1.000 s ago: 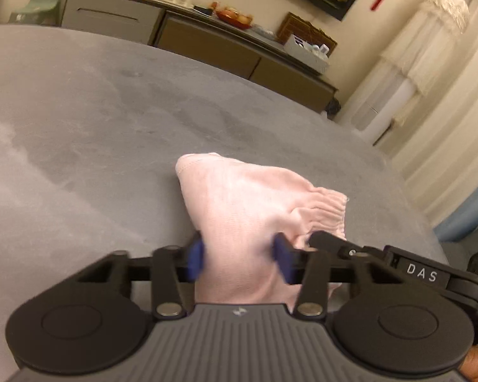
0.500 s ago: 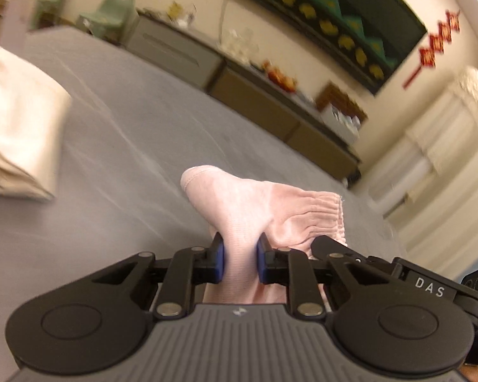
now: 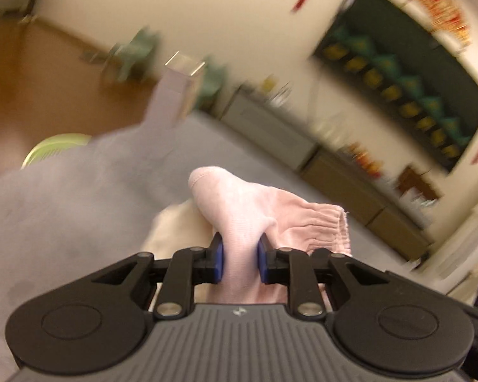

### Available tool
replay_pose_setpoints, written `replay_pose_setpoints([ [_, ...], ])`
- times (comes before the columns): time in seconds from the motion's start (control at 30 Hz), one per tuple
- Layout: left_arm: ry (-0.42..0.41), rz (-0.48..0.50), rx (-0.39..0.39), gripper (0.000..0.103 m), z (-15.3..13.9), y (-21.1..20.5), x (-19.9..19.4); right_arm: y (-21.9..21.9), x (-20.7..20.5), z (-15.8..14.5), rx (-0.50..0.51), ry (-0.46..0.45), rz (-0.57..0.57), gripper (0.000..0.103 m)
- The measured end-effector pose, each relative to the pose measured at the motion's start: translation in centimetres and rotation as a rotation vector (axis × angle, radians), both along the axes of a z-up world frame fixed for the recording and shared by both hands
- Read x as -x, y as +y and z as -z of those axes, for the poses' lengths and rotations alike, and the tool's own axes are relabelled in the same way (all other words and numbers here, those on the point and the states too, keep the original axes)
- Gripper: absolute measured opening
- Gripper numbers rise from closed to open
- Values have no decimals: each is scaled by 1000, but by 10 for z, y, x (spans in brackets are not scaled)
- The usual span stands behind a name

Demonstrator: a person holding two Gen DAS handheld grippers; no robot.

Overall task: Fold clothes
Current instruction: 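Lower the folded pink bundle onto the cream sweatshirt and open both grippers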

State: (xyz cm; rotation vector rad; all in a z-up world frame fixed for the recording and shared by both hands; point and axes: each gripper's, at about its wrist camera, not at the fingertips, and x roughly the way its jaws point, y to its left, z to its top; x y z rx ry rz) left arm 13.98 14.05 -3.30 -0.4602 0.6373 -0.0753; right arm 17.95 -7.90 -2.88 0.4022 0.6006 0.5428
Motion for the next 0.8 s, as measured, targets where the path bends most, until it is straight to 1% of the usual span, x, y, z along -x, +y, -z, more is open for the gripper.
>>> replay_pose_setpoints([
  [0.03,13,-4,-2,29,7,5,-2,10,-7,12,46,28,9,25],
  [0.07,0,-5,6,36,10,9,1,19,-11,22,97,48,21,29],
  [0.1,-21,-5,4,37,9,11,6,22,-12,30,120,67,13,32],
  [0.13,-54,-4,-15,37,5,11,12,20,-11,30,113,67,2,42],
  [0.17,-87,-3,-34,37,0,10,19,18,-9,30,108,64,-8,47],
  [0.2,-107,-2,-48,37,-3,9,22,12,-2,25,114,25,0,51],
  [0.23,-105,-3,-52,37,-4,8,20,6,7,17,127,-28,35,53],
  [0.3,-101,-4,-62,37,-5,6,16,-3,26,3,147,-128,115,55],
  [0.33,-99,-5,-66,37,-5,5,14,0,26,1,152,-129,113,53],
  [0.37,-97,-6,-71,39,-5,5,11,3,25,-1,156,-131,110,39],
  [0.4,-95,-7,-76,39,-6,4,9,6,25,-2,162,-131,107,30],
  [0.43,-79,-9,-63,40,-2,7,5,9,22,-1,175,-124,95,17],
  [0.47,-39,-14,-20,42,7,16,-1,13,20,0,187,-116,84,16],
  [0.5,1,-20,22,48,16,25,-8,16,18,1,200,-108,72,16],
  [0.53,30,-26,54,51,24,33,-13,20,15,2,213,-101,60,13],
  [0.57,37,-31,66,55,27,37,-13,23,13,3,226,-93,48,13],
  [0.7,29,-30,66,59,28,39,-13,37,4,8,277,-63,0,12],
  [0.77,6,-27,49,59,23,36,-8,43,-1,10,303,-47,-24,11],
  [0.8,-7,-24,35,59,18,33,-4,47,-3,11,316,-40,-36,12],
])
